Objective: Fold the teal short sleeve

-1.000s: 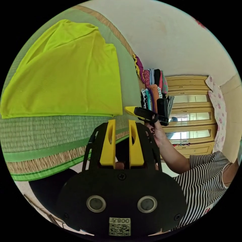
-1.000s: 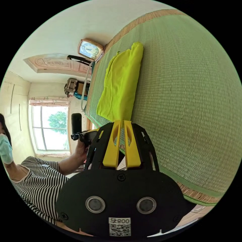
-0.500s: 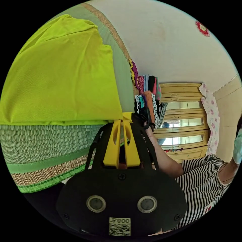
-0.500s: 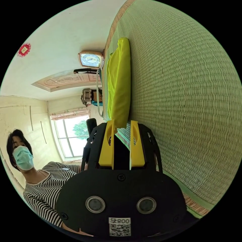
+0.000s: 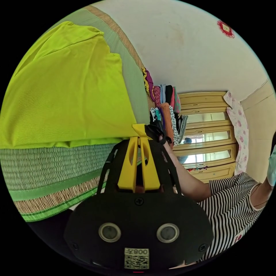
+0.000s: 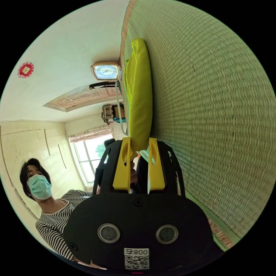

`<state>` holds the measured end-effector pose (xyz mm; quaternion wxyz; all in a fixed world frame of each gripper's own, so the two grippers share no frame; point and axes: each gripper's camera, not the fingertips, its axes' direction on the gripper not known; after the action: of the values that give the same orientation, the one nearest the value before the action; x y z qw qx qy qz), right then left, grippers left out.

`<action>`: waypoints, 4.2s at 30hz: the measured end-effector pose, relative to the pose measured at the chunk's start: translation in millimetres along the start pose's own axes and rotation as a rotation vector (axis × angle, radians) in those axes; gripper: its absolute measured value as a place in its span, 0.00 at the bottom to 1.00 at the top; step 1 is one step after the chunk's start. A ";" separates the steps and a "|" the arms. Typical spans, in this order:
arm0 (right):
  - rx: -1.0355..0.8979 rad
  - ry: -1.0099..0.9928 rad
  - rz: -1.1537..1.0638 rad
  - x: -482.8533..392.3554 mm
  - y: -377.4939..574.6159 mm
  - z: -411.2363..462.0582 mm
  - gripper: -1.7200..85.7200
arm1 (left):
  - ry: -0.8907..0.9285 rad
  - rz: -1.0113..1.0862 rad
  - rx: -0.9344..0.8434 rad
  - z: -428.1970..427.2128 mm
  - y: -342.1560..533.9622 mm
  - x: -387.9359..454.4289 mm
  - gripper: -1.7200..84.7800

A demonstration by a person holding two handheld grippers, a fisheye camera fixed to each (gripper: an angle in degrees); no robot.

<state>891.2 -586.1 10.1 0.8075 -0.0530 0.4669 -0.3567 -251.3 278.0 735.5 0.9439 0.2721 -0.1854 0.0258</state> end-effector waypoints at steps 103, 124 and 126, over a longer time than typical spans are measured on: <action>0.165 0.003 -0.289 4.3 297.2 -243.8 0.04 | 0.275 -0.072 0.250 34.8 136.8 198.7 0.03; 0.622 0.322 -0.627 -216.3 246.0 -675.3 0.04 | 0.343 0.469 0.091 424.4 -208.8 530.9 0.03; 0.680 0.409 -0.593 -209.6 278.2 -718.8 0.04 | 0.349 0.496 0.045 474.5 -215.2 550.2 0.03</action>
<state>403.7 -71.3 -357.6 0.5346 0.1540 0.4375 -0.7065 133.1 -182.0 1199.0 0.9202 0.2307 -0.0805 0.3059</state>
